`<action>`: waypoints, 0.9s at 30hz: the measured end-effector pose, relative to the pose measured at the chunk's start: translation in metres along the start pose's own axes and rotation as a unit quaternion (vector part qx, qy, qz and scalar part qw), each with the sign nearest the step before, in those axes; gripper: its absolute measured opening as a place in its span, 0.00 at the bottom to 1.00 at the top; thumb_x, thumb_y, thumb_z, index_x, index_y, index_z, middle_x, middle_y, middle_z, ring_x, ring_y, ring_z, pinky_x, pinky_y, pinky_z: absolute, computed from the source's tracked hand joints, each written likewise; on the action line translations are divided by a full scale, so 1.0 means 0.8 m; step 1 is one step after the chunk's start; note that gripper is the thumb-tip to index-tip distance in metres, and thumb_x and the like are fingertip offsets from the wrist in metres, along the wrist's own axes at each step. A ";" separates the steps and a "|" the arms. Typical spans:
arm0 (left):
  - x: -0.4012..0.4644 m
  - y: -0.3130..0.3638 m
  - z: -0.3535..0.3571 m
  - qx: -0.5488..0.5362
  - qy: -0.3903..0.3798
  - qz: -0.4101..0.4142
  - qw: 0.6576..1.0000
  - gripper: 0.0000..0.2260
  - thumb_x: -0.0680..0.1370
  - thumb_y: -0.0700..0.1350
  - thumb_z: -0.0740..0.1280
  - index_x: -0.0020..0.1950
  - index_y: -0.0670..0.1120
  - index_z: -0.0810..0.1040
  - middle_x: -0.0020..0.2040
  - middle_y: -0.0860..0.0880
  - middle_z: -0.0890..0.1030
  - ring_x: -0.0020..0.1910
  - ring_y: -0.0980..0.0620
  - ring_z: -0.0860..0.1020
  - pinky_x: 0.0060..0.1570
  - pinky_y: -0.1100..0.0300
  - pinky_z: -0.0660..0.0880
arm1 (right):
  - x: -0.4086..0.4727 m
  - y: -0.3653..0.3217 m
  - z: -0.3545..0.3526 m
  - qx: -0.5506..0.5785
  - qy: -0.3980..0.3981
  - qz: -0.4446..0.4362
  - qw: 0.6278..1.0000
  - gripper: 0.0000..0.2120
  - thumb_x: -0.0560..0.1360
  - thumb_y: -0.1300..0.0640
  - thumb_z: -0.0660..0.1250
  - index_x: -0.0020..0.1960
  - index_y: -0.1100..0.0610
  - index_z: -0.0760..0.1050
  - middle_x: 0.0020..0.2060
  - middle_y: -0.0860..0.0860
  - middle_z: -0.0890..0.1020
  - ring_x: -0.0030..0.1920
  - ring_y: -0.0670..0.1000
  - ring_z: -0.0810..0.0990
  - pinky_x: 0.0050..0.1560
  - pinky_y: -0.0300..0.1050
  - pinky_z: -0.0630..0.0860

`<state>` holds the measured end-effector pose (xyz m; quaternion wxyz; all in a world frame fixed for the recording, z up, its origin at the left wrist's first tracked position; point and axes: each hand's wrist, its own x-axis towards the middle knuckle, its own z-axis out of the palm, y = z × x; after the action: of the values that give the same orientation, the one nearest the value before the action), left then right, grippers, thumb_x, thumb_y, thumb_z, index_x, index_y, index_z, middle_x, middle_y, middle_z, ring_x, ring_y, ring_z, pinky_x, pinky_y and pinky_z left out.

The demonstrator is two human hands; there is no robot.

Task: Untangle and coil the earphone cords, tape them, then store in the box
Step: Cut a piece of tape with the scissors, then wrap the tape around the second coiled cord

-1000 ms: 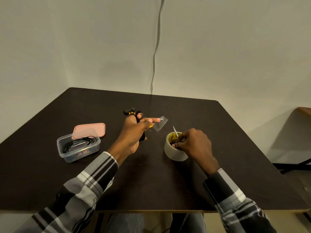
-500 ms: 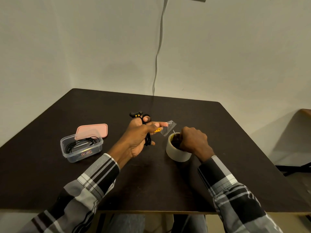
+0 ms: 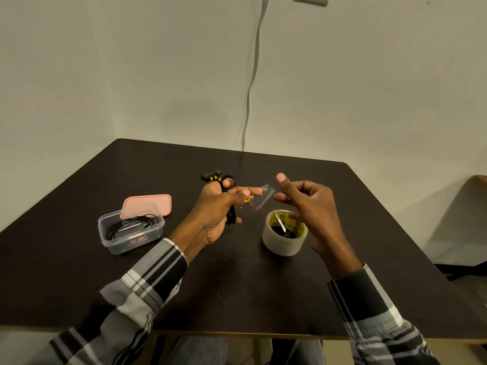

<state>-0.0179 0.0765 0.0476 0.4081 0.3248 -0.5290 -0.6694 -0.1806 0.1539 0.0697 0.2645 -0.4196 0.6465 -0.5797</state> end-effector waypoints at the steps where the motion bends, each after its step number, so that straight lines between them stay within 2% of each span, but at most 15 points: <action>1: 0.000 0.001 -0.001 0.001 0.002 0.002 1.000 0.17 0.78 0.34 0.65 0.40 0.51 0.61 0.51 0.46 0.86 0.63 0.43 0.78 0.57 0.31 0.70 | -0.004 -0.004 0.003 0.028 -0.012 0.017 0.999 0.18 0.71 0.44 0.75 0.47 0.59 0.82 0.40 0.53 0.87 0.43 0.45 0.86 0.44 0.45 0.80; 4: 0.001 0.000 -0.003 -0.001 0.007 0.006 1.000 0.17 0.79 0.34 0.66 0.40 0.51 0.62 0.51 0.46 0.86 0.62 0.44 0.78 0.55 0.33 0.72 | -0.007 -0.009 0.012 0.040 -0.023 0.050 0.998 0.18 0.68 0.49 0.79 0.50 0.60 0.81 0.45 0.58 0.86 0.47 0.50 0.86 0.48 0.60 0.82; 7: 0.001 -0.001 -0.005 -0.010 0.010 0.005 1.000 0.17 0.78 0.34 0.66 0.41 0.51 0.62 0.51 0.44 0.86 0.62 0.44 0.78 0.50 0.37 0.72 | -0.007 -0.008 0.014 0.052 -0.030 0.059 0.996 0.16 0.67 0.59 0.80 0.52 0.58 0.79 0.45 0.58 0.86 0.47 0.52 0.86 0.52 0.63 0.80; 11: 0.003 -0.004 -0.011 0.016 0.008 0.001 1.000 0.17 0.79 0.35 0.65 0.41 0.52 0.62 0.52 0.47 0.86 0.61 0.44 0.78 0.55 0.35 0.72 | -0.005 -0.008 0.013 0.073 -0.032 0.043 0.996 0.14 0.68 0.66 0.78 0.50 0.58 0.78 0.40 0.57 0.87 0.46 0.55 0.87 0.54 0.60 0.80; 14: 0.006 -0.006 -0.024 0.065 0.030 0.007 0.997 0.14 0.80 0.40 0.65 0.41 0.51 0.62 0.53 0.51 0.86 0.60 0.47 0.79 0.51 0.40 0.74 | -0.005 -0.013 0.003 0.083 -0.024 0.009 0.996 0.14 0.67 0.67 0.78 0.48 0.58 0.77 0.36 0.53 0.86 0.42 0.51 0.87 0.49 0.53 0.82; 16: 0.007 -0.005 -0.035 0.062 0.039 -0.002 0.997 0.12 0.81 0.47 0.65 0.41 0.50 0.65 0.45 0.49 0.86 0.51 0.47 0.84 0.48 0.41 0.77 | -0.005 -0.018 -0.010 0.102 -0.017 -0.027 0.994 0.14 0.67 0.67 0.78 0.48 0.58 0.77 0.35 0.52 0.86 0.41 0.49 0.87 0.46 0.47 0.82; 17: 0.006 -0.004 -0.038 0.045 0.031 -0.015 0.998 0.13 0.81 0.50 0.65 0.40 0.48 0.67 0.38 0.48 0.84 0.42 0.47 0.84 0.48 0.40 0.79 | -0.006 -0.021 -0.016 0.113 -0.018 -0.046 0.992 0.13 0.68 0.66 0.77 0.48 0.58 0.77 0.35 0.51 0.86 0.42 0.49 0.87 0.47 0.46 0.82; 19: 0.005 -0.002 -0.041 0.017 0.009 -0.045 0.999 0.18 0.80 0.56 0.63 0.36 0.46 0.68 0.27 0.48 0.73 0.25 0.51 0.76 0.46 0.37 0.80 | -0.007 -0.025 -0.019 0.120 -0.037 -0.081 0.989 0.14 0.69 0.66 0.76 0.52 0.59 0.78 0.40 0.51 0.87 0.45 0.48 0.86 0.50 0.46 0.82; 20: 0.005 0.001 -0.040 0.007 -0.009 -0.064 0.998 0.19 0.80 0.58 0.62 0.35 0.47 0.67 0.26 0.50 0.68 0.21 0.53 0.70 0.44 0.39 0.81 | -0.007 -0.026 -0.016 0.116 -0.053 -0.094 0.987 0.16 0.70 0.66 0.75 0.56 0.58 0.77 0.45 0.51 0.87 0.48 0.49 0.86 0.51 0.45 0.82; 23: 0.001 0.011 -0.034 -0.021 -0.096 -0.123 0.987 0.21 0.77 0.65 0.58 0.37 0.49 0.65 0.25 0.51 0.63 0.18 0.56 0.63 0.36 0.48 0.77 | -0.006 -0.021 0.003 0.094 -0.108 -0.134 0.981 0.25 0.73 0.69 0.72 0.67 0.54 0.72 0.60 0.49 0.82 0.54 0.49 0.85 0.53 0.42 0.81; 27: -0.007 0.018 -0.033 -0.021 -0.198 -0.166 0.966 0.24 0.77 0.68 0.53 0.36 0.49 0.67 0.25 0.52 0.59 0.18 0.57 0.59 0.32 0.52 0.79 | 0.002 -0.013 0.021 0.081 -0.176 -0.167 0.967 0.37 0.73 0.72 0.70 0.76 0.51 0.62 0.70 0.49 0.73 0.61 0.50 0.81 0.57 0.43 0.80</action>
<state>0.0103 0.0679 0.0555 0.1853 0.2607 -0.5240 -0.7894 -0.1650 0.1435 0.0766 0.3068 -0.5944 0.4614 -0.5829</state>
